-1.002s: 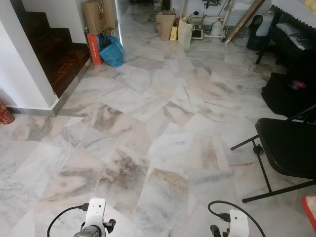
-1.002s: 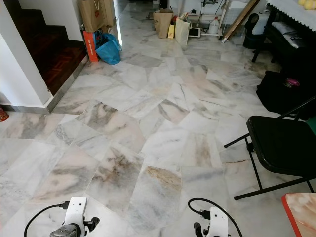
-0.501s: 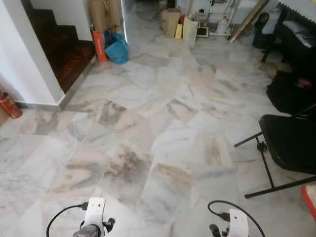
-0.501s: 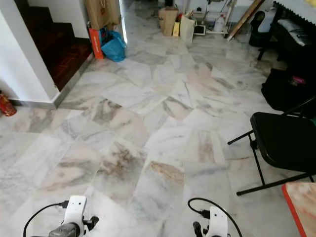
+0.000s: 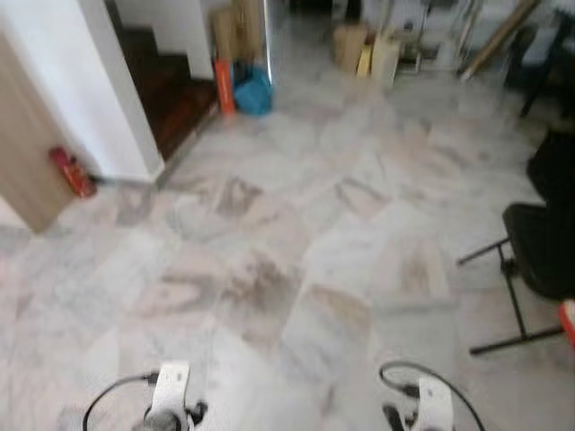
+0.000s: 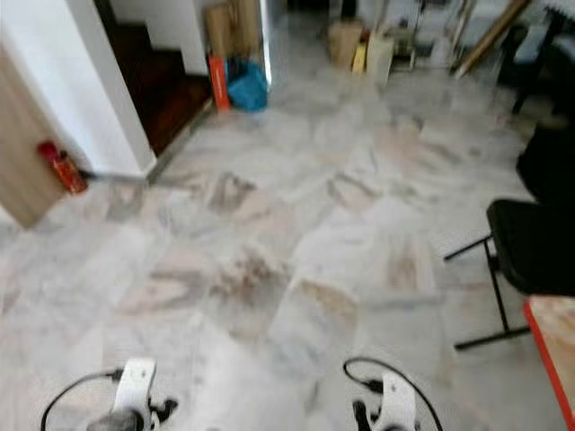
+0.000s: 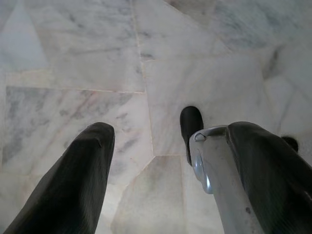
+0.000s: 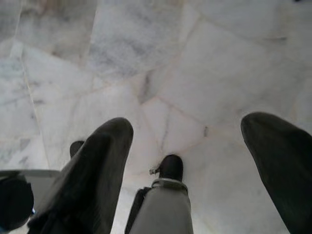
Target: Hang hanger
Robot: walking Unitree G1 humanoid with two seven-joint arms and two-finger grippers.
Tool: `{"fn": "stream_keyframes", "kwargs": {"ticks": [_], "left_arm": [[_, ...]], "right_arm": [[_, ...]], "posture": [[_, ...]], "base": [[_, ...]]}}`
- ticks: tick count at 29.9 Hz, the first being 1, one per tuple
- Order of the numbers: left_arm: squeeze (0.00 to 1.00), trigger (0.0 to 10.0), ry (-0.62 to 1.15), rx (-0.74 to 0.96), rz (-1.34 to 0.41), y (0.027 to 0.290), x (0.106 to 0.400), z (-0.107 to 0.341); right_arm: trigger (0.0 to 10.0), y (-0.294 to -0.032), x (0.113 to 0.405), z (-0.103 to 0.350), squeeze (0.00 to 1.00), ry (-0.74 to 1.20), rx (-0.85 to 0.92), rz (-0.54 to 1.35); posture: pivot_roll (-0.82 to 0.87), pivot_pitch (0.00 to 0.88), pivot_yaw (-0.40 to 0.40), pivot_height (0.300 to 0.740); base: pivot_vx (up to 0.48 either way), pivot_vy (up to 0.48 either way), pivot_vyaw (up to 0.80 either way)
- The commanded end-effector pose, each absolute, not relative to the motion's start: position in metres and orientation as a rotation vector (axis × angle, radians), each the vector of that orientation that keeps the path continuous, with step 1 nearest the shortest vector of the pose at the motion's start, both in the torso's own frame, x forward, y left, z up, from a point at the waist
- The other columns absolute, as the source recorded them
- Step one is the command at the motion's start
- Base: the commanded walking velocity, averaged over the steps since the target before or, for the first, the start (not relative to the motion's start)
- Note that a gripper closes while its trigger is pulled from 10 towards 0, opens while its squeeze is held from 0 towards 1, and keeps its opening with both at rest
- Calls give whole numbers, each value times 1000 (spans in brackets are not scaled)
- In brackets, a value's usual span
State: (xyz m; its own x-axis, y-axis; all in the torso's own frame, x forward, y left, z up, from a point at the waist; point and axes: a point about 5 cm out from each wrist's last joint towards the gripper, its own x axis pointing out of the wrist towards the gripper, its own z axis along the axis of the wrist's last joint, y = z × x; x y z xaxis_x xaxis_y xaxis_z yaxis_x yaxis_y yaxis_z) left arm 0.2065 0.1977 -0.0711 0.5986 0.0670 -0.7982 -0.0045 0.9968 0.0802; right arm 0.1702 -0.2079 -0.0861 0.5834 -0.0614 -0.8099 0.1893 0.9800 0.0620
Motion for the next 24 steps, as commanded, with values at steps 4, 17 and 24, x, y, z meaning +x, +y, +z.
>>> {"fn": "stream_keyframes", "kwargs": {"ticks": [4, 17, 24], "left_arm": [[0, 10000, 912, 89, 38, 202, 211, -68], [0, 10000, 915, 96, 35, 202, 210, -68], [0, 10000, 911, 104, 36, 204, 212, -67]], "right_arm": [[10000, -205, 164, -89, 0, 950, 175, -157], [10000, -203, 165, -89, 0, 952, 172, -144], [10000, -200, 168, -89, 0, 945, 183, -145]], "posture": [[-63, 0, 29, 740], [-40, 0, 22, 740], [-41, 0, 28, 740]], "base": [[-319, 0, 0], [-319, 0, 0], [-320, 0, 0]]}}
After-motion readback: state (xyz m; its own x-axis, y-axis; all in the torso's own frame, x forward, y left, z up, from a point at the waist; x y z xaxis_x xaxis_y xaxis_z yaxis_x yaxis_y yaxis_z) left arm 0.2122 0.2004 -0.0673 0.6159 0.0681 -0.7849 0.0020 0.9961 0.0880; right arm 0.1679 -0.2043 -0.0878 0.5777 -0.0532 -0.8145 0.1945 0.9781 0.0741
